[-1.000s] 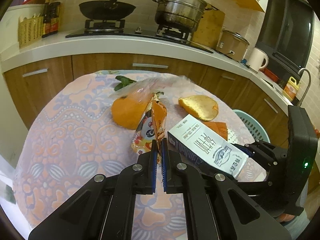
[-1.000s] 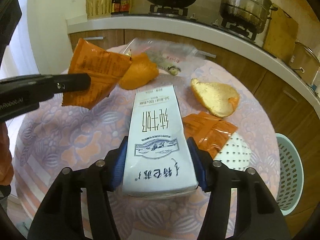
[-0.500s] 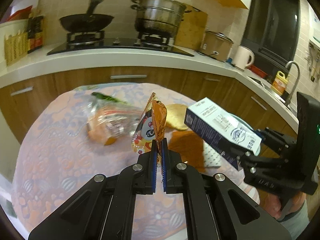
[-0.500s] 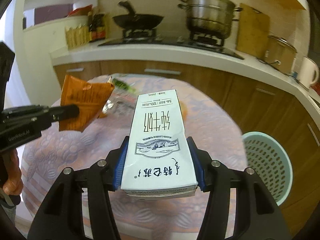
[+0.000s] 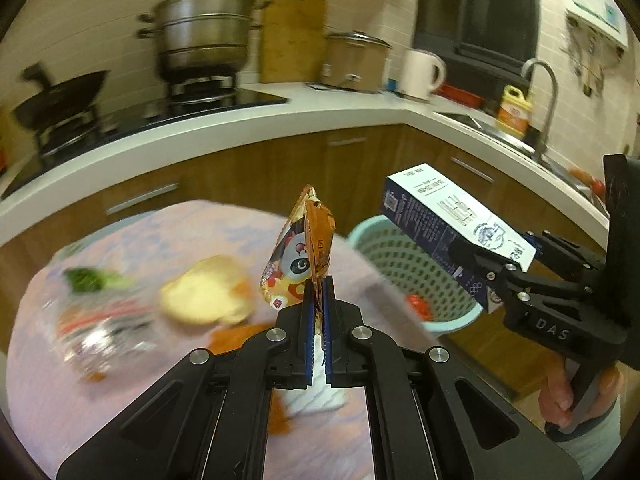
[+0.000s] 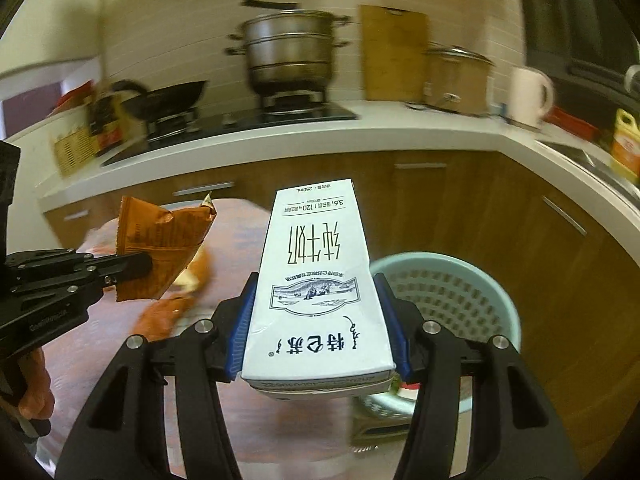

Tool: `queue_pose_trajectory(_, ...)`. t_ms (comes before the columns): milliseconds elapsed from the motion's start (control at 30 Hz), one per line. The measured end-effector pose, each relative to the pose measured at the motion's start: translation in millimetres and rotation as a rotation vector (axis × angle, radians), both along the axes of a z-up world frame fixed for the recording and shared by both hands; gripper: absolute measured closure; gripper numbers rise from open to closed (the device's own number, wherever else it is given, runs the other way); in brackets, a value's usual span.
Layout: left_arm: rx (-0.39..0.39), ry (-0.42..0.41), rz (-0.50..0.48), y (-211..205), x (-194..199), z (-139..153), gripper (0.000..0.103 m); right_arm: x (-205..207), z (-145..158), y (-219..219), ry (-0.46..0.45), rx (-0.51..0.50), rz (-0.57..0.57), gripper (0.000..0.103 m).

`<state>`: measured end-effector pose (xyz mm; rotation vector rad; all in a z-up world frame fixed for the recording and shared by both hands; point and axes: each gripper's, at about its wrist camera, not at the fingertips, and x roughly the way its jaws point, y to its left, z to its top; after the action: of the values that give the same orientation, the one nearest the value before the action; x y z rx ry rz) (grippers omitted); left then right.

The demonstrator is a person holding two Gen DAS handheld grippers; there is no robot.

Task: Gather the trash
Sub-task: 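Carry the wrapper and milk carton over the blue wastebasket and open both tools, then move both tools back over the table toward the clear plastic bag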

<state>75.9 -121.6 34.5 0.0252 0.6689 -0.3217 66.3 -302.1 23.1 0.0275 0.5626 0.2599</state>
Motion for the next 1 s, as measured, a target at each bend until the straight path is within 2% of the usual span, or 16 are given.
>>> queue_pose_trajectory(200, 0.036, 0.033, -0.095, -66.4, 37.6, -11.5, 0.101, 25.6, -22.1, -58.2, 0.061, 0.066, -0.116, 0.051)
queue_pose_trajectory(333, 0.052, 0.062, -0.139, -97.9, 60.1, -23.1, 0.101, 50.8, -44.9, -88.4, 0.15, 0.106, -0.208, 0.051)
queue_pose_trajectory(400, 0.046, 0.069, -0.158, -108.2, 69.8, -28.6, 0.097, 64.3, -56.2, -98.8, 0.198, 0.124, -0.237, 0.05)
queue_pose_trajectory(433, 0.047, 0.075, -0.159, -112.6, 76.0, -32.2, 0.082, 73.2, -63.0, -103.3, 0.226, 0.134, -0.24, 0.05)
queue_pose_trajectory(467, 0.053, 0.075, -0.151, -116.1, 78.4, -34.1, 0.055, 82.8, -71.1, -106.9, 0.263, 0.14, -0.246, 0.049)
queue_pose_trajectory(500, 0.062, 0.061, -0.132, -117.5, 79.3, -35.8, 0.046, 90.3, -78.5, -109.8, 0.298, 0.142, -0.257, 0.046)
queue_pose_trajectory(533, 0.074, 0.038, -0.112, -116.8, 78.2, -37.2, 0.043, 95.0, -82.6, -112.2, 0.314, 0.146, -0.265, 0.046)
queue_pose_trajectory(767, 0.034, 0.032, -0.088, -90.3, 66.3, -33.0, 0.043, 86.7, -87.1, -116.0, 0.312, 0.172, -0.272, 0.043)
queue_pose_trajectory(1000, -0.009, -0.032, -0.029, -44.1, 34.2, -9.0, 0.043, 60.2, -45.4, -67.7, 0.21, 0.164, -0.163, 0.043)
